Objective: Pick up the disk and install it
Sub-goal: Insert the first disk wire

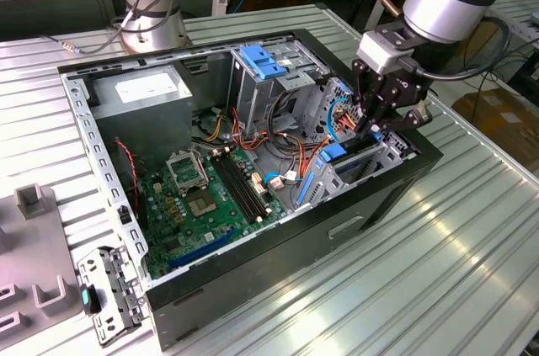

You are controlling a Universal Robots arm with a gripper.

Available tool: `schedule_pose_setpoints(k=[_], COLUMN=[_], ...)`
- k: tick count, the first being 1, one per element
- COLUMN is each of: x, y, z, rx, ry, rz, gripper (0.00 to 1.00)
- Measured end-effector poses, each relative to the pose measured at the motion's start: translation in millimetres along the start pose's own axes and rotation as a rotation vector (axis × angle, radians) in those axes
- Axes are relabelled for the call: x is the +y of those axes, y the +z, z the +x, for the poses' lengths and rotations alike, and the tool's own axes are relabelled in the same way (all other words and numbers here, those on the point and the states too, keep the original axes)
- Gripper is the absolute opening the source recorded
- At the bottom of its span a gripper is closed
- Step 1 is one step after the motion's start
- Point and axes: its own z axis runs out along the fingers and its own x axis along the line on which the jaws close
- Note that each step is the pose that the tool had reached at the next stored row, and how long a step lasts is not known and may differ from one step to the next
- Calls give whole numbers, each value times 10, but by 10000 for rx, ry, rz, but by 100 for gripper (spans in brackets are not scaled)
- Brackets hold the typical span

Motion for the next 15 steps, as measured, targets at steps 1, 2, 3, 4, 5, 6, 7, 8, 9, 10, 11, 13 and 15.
schedule_pose_setpoints(k=[1,2,3,4,5,6,7,8,9,10,11,13,15], x=[0,1,1,1,2,2,2,2,2,2,2,2,2], y=[3,7,12,23,35,47,55,55,56,56,57,56,45], z=[0,0,1,1,2,2,2,3,3,3,3,3,2], rx=[1,2,0,2,1,-1,5,5,6,5,3,0,-3], ry=[7,13,19,26,31,35,39,41,41,41,41,41,41], rz=[0,0,0,1,1,1,1,1,1,1,1,1,0], gripper=[17,17,17,17,17,17,17,17,17,17,17,17,18])
